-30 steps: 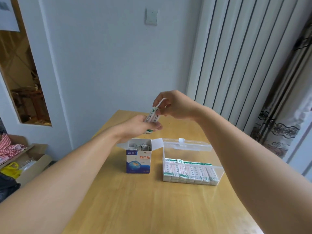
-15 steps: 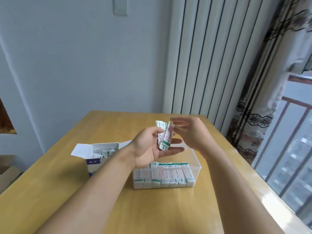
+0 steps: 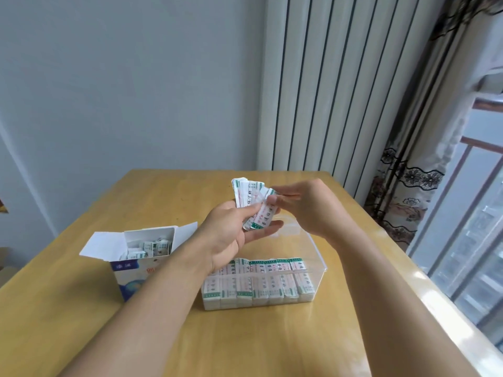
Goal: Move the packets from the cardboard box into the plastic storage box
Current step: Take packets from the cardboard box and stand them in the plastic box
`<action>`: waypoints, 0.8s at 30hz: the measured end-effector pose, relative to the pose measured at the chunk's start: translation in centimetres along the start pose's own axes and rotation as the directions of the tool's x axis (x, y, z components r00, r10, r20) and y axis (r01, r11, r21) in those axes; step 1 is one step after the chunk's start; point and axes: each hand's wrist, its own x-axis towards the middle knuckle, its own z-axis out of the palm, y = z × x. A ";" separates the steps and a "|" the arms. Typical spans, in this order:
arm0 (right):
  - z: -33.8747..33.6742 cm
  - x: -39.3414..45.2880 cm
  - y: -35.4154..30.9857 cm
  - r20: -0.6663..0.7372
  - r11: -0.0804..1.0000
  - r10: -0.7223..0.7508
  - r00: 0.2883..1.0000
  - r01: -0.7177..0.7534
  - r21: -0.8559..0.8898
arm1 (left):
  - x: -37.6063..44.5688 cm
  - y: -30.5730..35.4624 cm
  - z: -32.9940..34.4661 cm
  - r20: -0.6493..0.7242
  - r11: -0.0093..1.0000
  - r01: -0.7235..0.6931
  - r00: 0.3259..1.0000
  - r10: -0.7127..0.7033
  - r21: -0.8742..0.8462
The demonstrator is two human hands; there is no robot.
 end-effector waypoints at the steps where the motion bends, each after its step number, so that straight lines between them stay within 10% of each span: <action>1: 0.1 0.0 -0.1 0.014 1.000 -0.005 1.000 0.005 -0.027 | 0.1 -0.1 -0.2 -0.009 1.000 -0.007 1.000 0.007 0.019; 24: 0.5 -0.6 -1.3 -0.030 0.997 0.027 0.999 -0.025 0.073 | 0.4 -0.2 -0.7 -0.067 0.983 0.045 0.997 -0.033 0.178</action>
